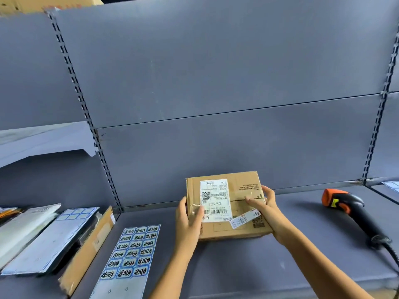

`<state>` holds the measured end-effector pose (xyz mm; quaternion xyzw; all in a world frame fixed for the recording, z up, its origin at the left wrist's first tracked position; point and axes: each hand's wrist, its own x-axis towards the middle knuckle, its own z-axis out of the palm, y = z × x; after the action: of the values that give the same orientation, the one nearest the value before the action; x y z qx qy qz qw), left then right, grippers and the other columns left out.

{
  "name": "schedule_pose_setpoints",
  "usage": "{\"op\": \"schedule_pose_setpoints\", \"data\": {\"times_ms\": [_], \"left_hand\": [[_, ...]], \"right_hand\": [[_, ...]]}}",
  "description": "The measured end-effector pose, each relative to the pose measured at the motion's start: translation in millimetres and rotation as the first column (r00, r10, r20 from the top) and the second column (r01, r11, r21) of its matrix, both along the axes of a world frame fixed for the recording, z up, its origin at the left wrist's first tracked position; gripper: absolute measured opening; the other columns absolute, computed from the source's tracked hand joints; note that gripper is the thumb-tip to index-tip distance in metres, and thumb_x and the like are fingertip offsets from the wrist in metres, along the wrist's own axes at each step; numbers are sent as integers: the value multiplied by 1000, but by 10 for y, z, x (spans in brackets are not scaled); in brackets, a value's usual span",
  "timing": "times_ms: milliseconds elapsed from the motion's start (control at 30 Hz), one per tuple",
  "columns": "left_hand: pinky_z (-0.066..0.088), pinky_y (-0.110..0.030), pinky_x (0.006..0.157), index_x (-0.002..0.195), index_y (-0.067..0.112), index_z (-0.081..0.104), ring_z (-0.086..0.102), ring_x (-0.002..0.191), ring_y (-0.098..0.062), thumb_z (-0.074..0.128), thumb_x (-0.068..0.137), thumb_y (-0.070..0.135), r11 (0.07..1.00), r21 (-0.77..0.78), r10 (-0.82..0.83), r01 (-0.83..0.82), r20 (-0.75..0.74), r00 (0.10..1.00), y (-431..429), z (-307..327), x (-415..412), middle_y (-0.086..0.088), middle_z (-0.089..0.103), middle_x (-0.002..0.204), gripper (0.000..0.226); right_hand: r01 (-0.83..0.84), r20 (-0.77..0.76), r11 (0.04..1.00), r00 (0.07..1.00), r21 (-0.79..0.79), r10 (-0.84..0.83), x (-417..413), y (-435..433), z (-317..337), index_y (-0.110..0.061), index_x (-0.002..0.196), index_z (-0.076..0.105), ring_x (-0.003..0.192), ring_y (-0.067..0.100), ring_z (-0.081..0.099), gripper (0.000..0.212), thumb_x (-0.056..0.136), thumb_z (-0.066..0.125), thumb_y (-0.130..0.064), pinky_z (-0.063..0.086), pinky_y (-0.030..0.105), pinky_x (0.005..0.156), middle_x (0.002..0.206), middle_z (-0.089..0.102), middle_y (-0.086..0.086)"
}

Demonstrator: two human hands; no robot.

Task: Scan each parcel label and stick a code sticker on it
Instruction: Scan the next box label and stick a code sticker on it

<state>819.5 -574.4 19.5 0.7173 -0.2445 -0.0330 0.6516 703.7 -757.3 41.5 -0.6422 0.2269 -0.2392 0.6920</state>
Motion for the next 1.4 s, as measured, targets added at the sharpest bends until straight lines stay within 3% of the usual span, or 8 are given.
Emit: {"op": "schedule_pose_setpoints", "data": {"times_ms": [167, 367, 500, 633, 800, 967, 1167, 1400], "left_hand": [[46, -30, 97, 129, 44, 43, 58, 115, -5, 62, 76, 46, 958, -160, -262, 237, -153, 953, -135, -8, 25, 12, 61, 126, 56], [51, -29, 87, 142, 31, 31, 62, 107, -6, 67, 71, 50, 942, -195, -326, 274, -338, 883, -347, -81, 158, 8, 63, 122, 81], [45, -43, 103, 145, 37, 24, 59, 115, -11, 68, 70, 55, 920, -259, -376, 295, -366, 851, -457, -102, 167, 8, 60, 128, 88], [56, -34, 80, 140, 33, 30, 64, 106, -10, 59, 86, 38, 868, -478, -358, 134, -418, 835, -561, -134, 41, 3, 61, 127, 62], [50, -45, 93, 136, 42, 28, 58, 119, -21, 73, 76, 36, 761, -636, -499, 129, -446, 743, -821, -173, -417, -2, 56, 134, 75], [35, -45, 109, 145, 20, 26, 52, 125, -23, 87, 53, 38, 758, -616, -552, 213, -434, 712, -759, -102, -371, -5, 57, 133, 112], [37, -36, 101, 129, 52, 32, 50, 123, -13, 78, 39, 66, 883, -284, -452, 373, -302, 839, -388, 329, 342, 8, 51, 130, 102], [37, -14, 82, 143, 31, 33, 49, 111, 0, 67, 83, 38, 862, 60, -496, 503, -102, 862, -387, 793, 450, 12, 50, 128, 69]], "right_hand": [[14, 94, 998, 996, -64, -8, -158, -96, -57, -37, 126, 42, 105, 16, 64, 71, 63, 74, -39, 52, 42, 91, 119, 62, -3], [5, 123, 986, 992, -167, 16, -229, -187, -36, -40, 122, 48, 94, 5, 68, 51, 81, 74, -25, 54, 17, 70, 111, 68, -10], [-53, 50, 980, 997, -191, 64, -314, -319, -37, -40, 130, 43, 105, 8, 64, 58, 80, 72, -38, 53, 27, 84, 117, 66, -12], [-21, -14, 999, 1000, -39, 21, -384, -347, -269, -37, 145, 25, 119, 14, 53, 113, 48, 75, -69, 44, 28, 88, 141, 47, -6], [-84, 201, 993, 977, 82, 66, -190, -185, -227, -49, 140, 16, 125, 22, 52, 119, 45, 85, -61, 42, 54, 100, 143, 47, -3], [-75, 335, 997, 940, 5, 70, -224, -175, 94, -37, 137, 32, 115, 28, 61, 84, 65, 74, -31, 49, 55, 93, 129, 61, 3], [-202, 158, 971, 962, -131, 221, -461, -383, 371, -35, 130, 49, 96, 26, 69, 63, 71, 69, -25, 56, 32, 68, 112, 69, 4], [-350, -25, 918, 936, -185, 352, -482, -425, 558, -39, 137, 42, 102, 27, 67, 80, 64, 73, -32, 56, 33, 71, 122, 65, 1]]}}
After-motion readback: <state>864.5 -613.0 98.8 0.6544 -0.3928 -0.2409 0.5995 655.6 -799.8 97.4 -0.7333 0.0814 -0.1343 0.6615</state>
